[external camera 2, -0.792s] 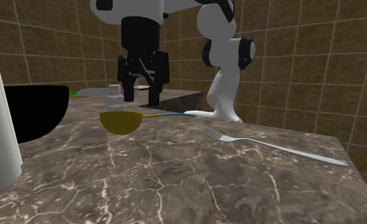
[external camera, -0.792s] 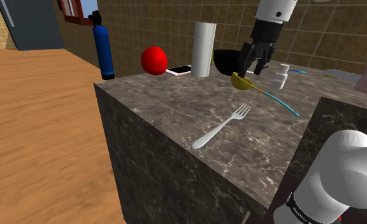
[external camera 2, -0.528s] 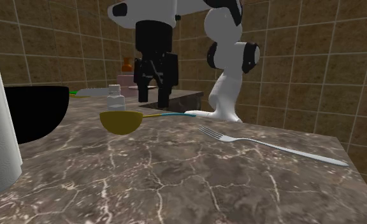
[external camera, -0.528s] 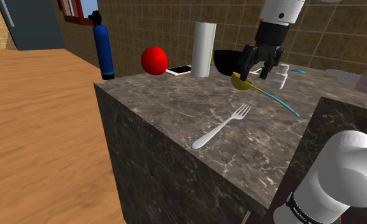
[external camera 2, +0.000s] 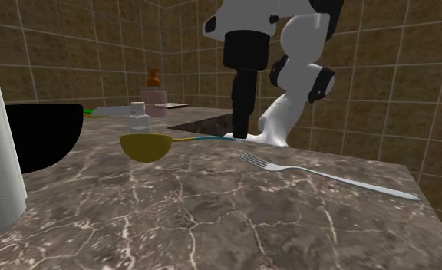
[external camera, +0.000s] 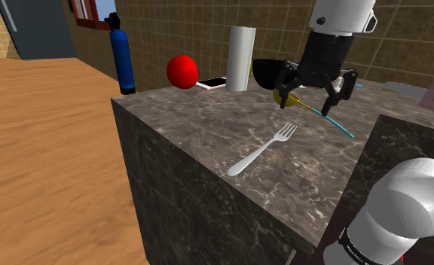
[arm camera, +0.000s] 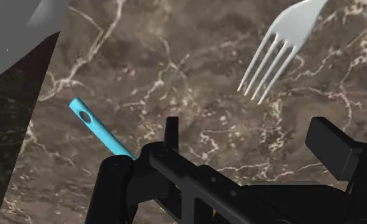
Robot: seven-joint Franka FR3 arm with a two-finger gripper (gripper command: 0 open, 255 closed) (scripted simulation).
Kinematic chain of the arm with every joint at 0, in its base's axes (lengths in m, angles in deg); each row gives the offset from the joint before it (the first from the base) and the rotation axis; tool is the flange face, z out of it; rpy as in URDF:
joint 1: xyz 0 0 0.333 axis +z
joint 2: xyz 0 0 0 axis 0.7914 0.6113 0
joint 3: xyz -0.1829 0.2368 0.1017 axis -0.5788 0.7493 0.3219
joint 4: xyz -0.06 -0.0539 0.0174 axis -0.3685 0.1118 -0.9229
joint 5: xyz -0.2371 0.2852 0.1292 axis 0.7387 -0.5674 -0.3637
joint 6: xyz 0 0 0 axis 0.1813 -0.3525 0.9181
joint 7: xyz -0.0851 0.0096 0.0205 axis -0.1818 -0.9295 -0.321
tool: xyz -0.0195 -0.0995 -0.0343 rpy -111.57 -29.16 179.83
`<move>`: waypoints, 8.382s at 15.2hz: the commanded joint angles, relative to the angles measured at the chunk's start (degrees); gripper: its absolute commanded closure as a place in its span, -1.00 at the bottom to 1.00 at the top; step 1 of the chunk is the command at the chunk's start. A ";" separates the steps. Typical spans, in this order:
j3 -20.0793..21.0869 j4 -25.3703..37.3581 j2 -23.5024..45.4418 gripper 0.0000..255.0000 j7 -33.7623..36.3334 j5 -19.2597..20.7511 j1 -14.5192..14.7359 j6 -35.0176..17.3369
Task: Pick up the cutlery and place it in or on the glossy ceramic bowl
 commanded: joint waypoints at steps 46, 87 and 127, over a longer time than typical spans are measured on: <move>12.33 13.39 3.12 1.00 32.49 -9.22 -12.18 8.64; 0.88 45.75 40.23 1.00 14.54 10.09 -23.53 7.67; -0.73 55.47 55.42 -1.00 9.76 15.06 -26.24 2.83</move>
